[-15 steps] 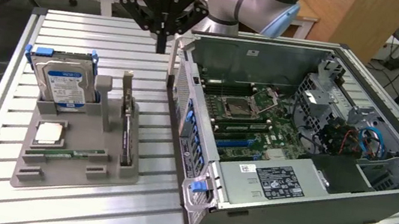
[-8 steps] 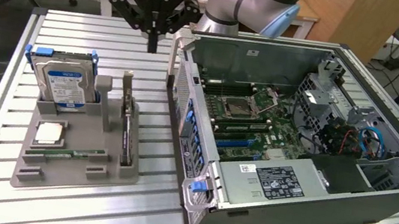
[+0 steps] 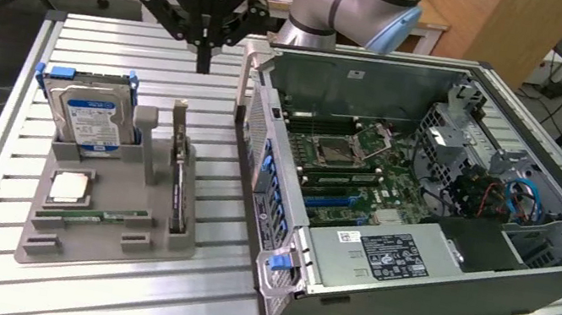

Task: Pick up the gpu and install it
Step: 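Reach for the gpu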

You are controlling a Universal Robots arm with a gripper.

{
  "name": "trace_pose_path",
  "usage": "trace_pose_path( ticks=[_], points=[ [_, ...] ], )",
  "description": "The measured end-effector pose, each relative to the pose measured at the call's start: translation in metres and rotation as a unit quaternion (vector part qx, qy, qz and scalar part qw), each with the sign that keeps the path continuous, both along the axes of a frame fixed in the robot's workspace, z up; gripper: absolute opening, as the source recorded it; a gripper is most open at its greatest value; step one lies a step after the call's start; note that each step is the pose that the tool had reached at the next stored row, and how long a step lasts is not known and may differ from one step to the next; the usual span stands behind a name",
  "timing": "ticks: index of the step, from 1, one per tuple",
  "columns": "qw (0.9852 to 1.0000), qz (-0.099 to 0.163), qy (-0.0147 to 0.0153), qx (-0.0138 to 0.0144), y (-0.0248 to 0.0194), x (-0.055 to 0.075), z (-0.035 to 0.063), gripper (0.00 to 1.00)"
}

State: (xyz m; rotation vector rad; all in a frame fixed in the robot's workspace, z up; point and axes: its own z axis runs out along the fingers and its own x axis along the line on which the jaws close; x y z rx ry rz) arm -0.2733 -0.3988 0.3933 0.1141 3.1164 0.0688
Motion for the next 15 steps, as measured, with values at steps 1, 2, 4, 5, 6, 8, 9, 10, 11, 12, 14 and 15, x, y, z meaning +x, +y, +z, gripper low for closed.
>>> trace_pose_path(
  ticks=[1,2,4,5,6,8,9,10,11,12,14,15],
  points=[
    [1.0,0.0,0.0,0.0,0.0,-0.001,0.0,0.11],
    [1.0,0.0,0.0,0.0,0.0,-0.003,0.0,0.11],
    [1.0,0.0,0.0,0.0,0.0,-0.006,0.0,0.11],
    [1.0,0.0,0.0,0.0,0.0,-0.007,0.0,0.11],
    [1.0,0.0,0.0001,0.0,0.0,-0.009,0.0,0.11],
    [1.0,0.0,0.0001,0.0,0.0,-0.011,0.0,0.11],
    [1.0,0.0,0.0001,0.0,0.0,-0.013,0.0,0.11],
    [1.0,0.0,0.0001,0.0,0.0,-0.014,0.0,0.11],
    [1.0,0.0,0.0001,0.0,0.0,-0.015,0.0,0.11],
    [1.0,0.0,0.0001,0.0,0.0,-0.016,0.0,0.11],
    [1.0,0.0,0.0002,0.0,0.0,-0.019,0.0,0.11],
    [1.0,0.0,0.0002,0.0,0.0,-0.02,0.0,0.11]
  ],
)
